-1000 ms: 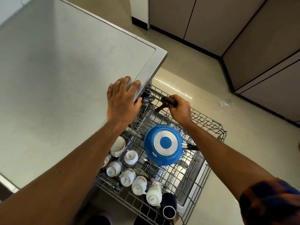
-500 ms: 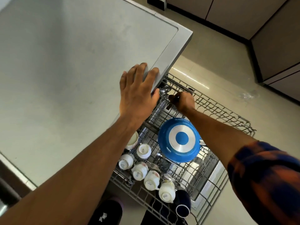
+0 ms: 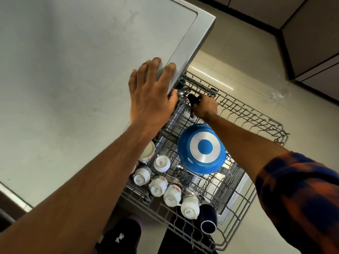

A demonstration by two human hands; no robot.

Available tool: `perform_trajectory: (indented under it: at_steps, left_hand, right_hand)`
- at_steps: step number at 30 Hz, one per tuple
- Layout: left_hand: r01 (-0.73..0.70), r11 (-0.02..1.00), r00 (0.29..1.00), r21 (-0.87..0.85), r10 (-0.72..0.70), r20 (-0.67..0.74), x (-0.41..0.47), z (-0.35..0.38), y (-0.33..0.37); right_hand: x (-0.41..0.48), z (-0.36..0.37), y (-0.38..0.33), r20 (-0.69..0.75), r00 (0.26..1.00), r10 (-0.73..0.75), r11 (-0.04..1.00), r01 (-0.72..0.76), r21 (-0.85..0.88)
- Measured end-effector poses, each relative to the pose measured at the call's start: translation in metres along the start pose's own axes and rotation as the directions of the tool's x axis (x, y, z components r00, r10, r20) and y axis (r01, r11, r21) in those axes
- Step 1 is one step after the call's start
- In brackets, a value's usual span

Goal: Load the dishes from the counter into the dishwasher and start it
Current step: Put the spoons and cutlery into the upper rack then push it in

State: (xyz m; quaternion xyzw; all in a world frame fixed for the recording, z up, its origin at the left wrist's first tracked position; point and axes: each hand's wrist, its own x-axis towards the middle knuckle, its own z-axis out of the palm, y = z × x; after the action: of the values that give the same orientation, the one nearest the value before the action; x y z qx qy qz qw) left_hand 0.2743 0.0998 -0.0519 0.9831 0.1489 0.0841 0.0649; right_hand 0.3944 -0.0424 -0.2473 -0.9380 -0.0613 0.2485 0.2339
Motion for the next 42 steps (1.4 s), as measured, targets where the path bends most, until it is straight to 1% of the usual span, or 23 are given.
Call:
perform_trajectory:
  at_steps: [4,10,17,22,24,27,30,32,35,37,39,41,42]
  left_hand:
    - [-0.010,1.000,1.000,-0.005,0.010,-0.003,0.000,0.001,-0.001]
    - [-0.026,1.000,0.999,-0.004,0.026,-0.025,0.001,0.004,-0.004]
    - [-0.011,0.997,1.000,-0.082,0.009,-0.027,-0.001,0.000,-0.003]
    - [0.009,0.991,1.000,-0.136,-0.007,0.016,-0.001,-0.003,-0.004]
    - [0.015,0.979,0.999,-0.204,-0.008,0.035,-0.005,-0.007,-0.005]
    - [0.072,0.921,0.997,-0.383,-0.060,0.042,-0.021,-0.023,-0.009]
    - [0.089,0.860,0.994,-0.503,-0.111,-0.014,-0.072,-0.044,-0.016]
    - [0.094,0.864,0.988,-0.495,-0.143,-0.062,-0.121,-0.059,-0.028]
    - [0.200,0.866,0.952,-0.457,-0.283,-0.119,-0.212,-0.084,-0.051]
    - [0.324,0.838,0.908,-0.439,-0.405,-0.104,-0.276,-0.100,-0.062]
    - [0.455,0.790,0.848,-0.410,-0.525,-0.073,-0.346,-0.115,-0.069]
    - [0.550,0.745,0.786,-0.377,-0.615,-0.069,-0.410,-0.128,-0.077]
    - [0.597,0.711,0.744,-0.371,-0.664,-0.076,-0.444,-0.134,-0.079]
  right_hand:
    - [-0.006,-0.010,0.013,-0.004,0.998,0.065,0.998,-0.065,0.001]
    - [-0.029,-0.029,0.033,-0.005,0.994,0.109,0.994,-0.109,0.011]
    - [-0.076,-0.062,0.044,-0.084,0.996,0.041,0.999,-0.040,0.011]
    - [-0.128,-0.087,0.045,-0.166,0.986,-0.018,1.000,0.021,0.019]
    - [-0.154,-0.095,0.044,-0.182,0.982,-0.042,0.999,0.047,0.020]
    - [-0.193,-0.105,0.040,-0.213,0.973,-0.091,0.994,0.101,0.036]
    - [-0.230,-0.109,0.036,-0.205,0.968,-0.145,0.987,0.156,0.037]
    - [-0.254,-0.110,0.030,-0.184,0.964,-0.193,0.979,0.201,0.030]
    - [-0.286,-0.108,0.017,-0.146,0.932,-0.331,0.942,0.335,0.003]
    - [-0.309,-0.106,0.004,-0.105,0.897,-0.429,0.903,0.430,-0.018]
    - [-0.332,-0.097,-0.007,-0.065,0.847,-0.527,0.850,0.527,-0.020]
    - [-0.356,-0.085,-0.021,-0.031,0.809,-0.587,0.810,0.586,-0.016]
    - [-0.370,-0.075,-0.030,-0.002,0.792,-0.611,0.792,0.611,-0.011]
